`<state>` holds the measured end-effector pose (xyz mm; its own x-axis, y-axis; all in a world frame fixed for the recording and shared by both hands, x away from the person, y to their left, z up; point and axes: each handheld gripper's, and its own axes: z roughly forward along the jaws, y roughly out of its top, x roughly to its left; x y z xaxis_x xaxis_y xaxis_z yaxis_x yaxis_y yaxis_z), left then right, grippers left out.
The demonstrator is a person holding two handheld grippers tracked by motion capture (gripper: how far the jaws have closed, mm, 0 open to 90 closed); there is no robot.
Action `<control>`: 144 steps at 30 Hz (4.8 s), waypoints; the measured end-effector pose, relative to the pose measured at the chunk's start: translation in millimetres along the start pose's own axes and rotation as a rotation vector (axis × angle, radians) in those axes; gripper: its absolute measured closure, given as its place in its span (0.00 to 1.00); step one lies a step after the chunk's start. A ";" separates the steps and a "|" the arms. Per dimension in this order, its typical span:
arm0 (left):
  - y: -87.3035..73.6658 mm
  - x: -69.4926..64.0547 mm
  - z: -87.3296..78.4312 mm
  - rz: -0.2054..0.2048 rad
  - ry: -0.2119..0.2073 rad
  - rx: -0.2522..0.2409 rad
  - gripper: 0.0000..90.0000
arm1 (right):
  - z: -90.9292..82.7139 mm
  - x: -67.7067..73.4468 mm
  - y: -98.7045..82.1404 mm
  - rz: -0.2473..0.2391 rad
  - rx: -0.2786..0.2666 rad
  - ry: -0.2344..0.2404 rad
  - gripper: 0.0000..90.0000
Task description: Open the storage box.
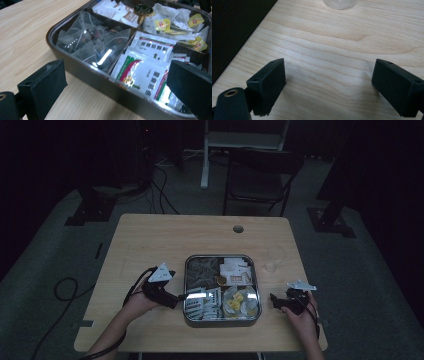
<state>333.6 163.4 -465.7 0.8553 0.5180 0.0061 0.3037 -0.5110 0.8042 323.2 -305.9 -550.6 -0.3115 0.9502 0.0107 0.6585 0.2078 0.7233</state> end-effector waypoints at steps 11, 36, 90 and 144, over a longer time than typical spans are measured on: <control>15.5 -8.3 21.0 0.033 -0.045 -0.001 0.03 | 0.0 0.0 0.0 0.000 0.000 0.000 0.13; 42.4 -20.7 63.9 0.081 -0.114 0.020 0.05 | 0.0 0.0 0.0 0.000 0.000 0.000 0.13; 73.8 -28.2 112.2 0.144 -0.128 0.116 0.66 | 0.0 0.3 0.0 -0.001 -0.001 0.003 0.13; 58.9 38.5 26.1 -0.003 0.057 0.057 0.66 | 0.1 0.1 0.0 -0.003 -0.001 0.003 0.13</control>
<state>395.4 135.3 -433.6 0.8294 0.5573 0.0389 0.3314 -0.5469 0.7689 323.3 -305.8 -550.6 -0.3156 0.9488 0.0105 0.6569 0.2104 0.7241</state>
